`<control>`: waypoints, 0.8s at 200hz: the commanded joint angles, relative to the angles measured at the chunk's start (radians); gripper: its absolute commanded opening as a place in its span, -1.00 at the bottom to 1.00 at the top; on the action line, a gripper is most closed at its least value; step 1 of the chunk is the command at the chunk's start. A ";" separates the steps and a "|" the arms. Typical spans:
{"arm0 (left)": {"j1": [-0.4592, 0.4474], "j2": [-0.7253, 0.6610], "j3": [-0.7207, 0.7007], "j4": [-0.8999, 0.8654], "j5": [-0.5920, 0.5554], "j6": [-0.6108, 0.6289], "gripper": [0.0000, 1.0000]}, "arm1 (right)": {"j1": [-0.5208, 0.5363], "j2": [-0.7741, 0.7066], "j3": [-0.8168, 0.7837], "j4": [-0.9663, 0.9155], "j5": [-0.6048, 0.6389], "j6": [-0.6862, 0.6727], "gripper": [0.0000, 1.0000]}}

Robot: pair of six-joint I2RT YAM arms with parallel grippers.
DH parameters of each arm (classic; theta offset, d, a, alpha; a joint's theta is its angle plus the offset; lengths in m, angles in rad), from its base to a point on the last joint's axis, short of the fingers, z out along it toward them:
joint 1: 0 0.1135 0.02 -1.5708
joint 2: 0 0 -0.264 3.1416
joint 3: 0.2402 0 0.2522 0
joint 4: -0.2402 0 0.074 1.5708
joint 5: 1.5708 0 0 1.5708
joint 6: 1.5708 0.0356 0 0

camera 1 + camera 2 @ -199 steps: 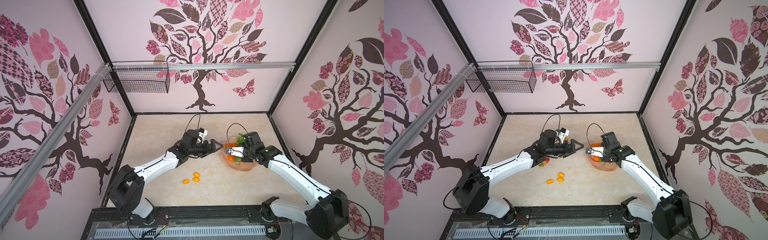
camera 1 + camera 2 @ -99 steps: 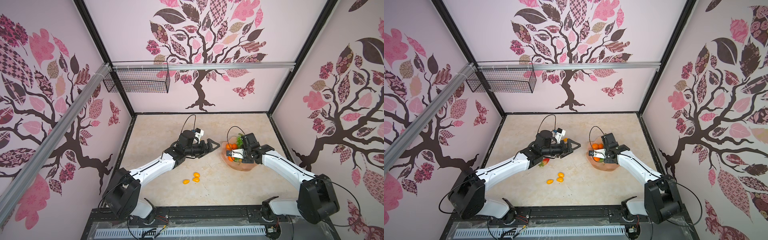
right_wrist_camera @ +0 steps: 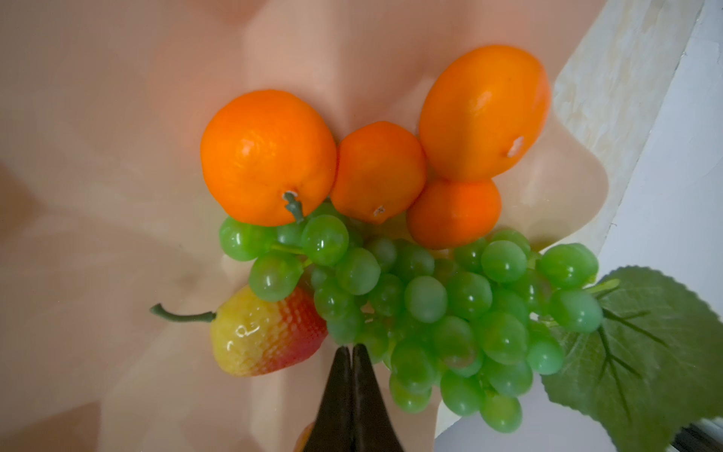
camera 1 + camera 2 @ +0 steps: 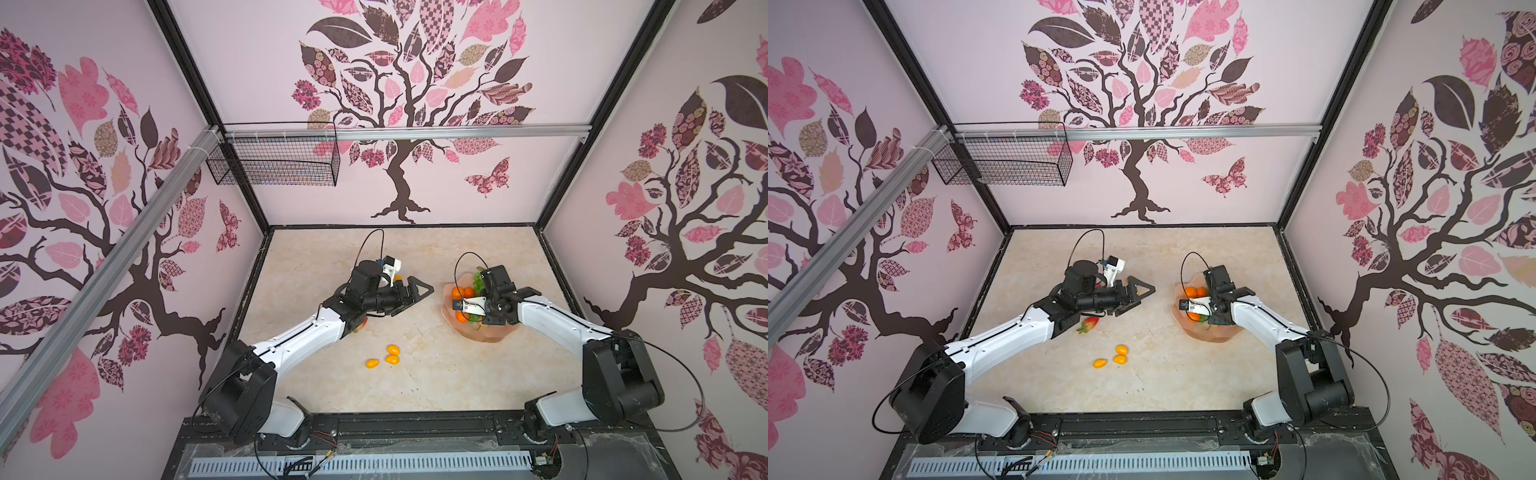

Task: Arrange fruit in a fruit bowl
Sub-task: Place the fruit in the fruit bowl.

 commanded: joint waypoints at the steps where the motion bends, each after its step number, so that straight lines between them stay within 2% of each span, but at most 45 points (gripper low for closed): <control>1: 0.008 -0.028 -0.028 0.002 0.010 0.003 0.96 | -0.009 0.026 0.007 -0.002 -0.020 -0.003 -0.97; 100: 0.018 -0.047 -0.044 -0.012 0.007 0.002 0.96 | -0.013 0.014 -0.002 -0.048 -0.063 0.009 -0.66; 127: 0.018 -0.058 -0.035 -0.026 0.007 0.015 0.96 | -0.012 -0.022 0.020 -0.071 -0.094 0.038 -0.62; 160: 0.017 -0.075 -0.013 -0.070 0.005 0.048 0.95 | -0.010 -0.096 0.050 -0.134 -0.149 0.088 -0.48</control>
